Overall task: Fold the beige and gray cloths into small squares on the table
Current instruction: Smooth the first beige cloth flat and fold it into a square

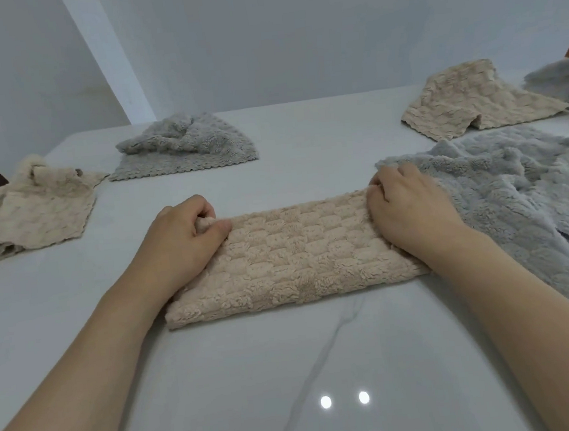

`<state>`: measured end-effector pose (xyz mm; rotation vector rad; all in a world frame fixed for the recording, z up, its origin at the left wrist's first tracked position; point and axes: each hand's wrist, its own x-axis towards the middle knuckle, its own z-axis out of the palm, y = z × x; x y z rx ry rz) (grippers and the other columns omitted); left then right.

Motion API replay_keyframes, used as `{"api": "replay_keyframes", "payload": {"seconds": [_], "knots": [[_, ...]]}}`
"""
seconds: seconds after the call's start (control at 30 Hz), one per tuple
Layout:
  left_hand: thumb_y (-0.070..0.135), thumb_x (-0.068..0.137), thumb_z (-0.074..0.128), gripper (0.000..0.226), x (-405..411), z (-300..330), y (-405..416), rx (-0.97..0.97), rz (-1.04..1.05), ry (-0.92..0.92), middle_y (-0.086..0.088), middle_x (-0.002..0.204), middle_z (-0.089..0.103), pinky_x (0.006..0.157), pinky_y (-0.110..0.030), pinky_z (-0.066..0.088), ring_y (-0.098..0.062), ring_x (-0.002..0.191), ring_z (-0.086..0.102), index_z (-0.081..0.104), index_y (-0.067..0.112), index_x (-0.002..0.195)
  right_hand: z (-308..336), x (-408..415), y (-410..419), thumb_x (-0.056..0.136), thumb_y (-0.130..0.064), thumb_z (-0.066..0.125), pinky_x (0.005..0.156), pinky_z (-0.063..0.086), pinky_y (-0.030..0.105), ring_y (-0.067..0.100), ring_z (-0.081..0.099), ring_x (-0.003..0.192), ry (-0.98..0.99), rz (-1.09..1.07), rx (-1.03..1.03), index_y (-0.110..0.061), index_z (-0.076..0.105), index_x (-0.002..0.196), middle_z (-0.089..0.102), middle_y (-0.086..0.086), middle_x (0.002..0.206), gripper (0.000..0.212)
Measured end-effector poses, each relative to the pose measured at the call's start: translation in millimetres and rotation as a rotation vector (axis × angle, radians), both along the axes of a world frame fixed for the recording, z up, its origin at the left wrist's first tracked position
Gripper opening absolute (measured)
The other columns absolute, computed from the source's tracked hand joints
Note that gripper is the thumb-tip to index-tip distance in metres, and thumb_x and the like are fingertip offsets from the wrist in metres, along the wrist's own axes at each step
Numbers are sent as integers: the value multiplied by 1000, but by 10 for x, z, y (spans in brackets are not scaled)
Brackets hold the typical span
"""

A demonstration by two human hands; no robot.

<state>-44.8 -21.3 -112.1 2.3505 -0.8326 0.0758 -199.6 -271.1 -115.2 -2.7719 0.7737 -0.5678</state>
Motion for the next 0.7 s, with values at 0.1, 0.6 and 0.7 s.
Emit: {"api": "replay_keyframes", "payload": {"seconds": [0.1, 0.6, 0.7], "knots": [[33, 90, 63, 23, -51, 39, -6, -91, 1, 60, -5, 70, 65, 51, -29, 36, -14, 52, 50, 48, 20, 78, 19, 5, -7, 97, -20, 37, 80, 39, 39, 32, 53, 93, -179, 55, 154, -9, 51, 102, 57, 12, 99, 18], [23, 72, 62, 11, -91, 197, 24, -400, -22, 380, -12, 80, 53, 60, -39, 32, -23, 69, 40, 51, 25, 71, 128, -25, -57, 97, -8, 44, 59, 33, 21, 1, 43, 62, -360, 180, 427, -21, 65, 108, 46, -14, 70, 26], [24, 71, 64, 10, -102, 190, 29, -386, -7, 394, -4, 82, 62, 57, -40, 37, -25, 67, 45, 54, 26, 69, 163, -59, -79, 97, -7, 43, 51, 31, 15, -1, 43, 51, -342, 180, 427, -20, 65, 109, 45, -12, 66, 28]]}}
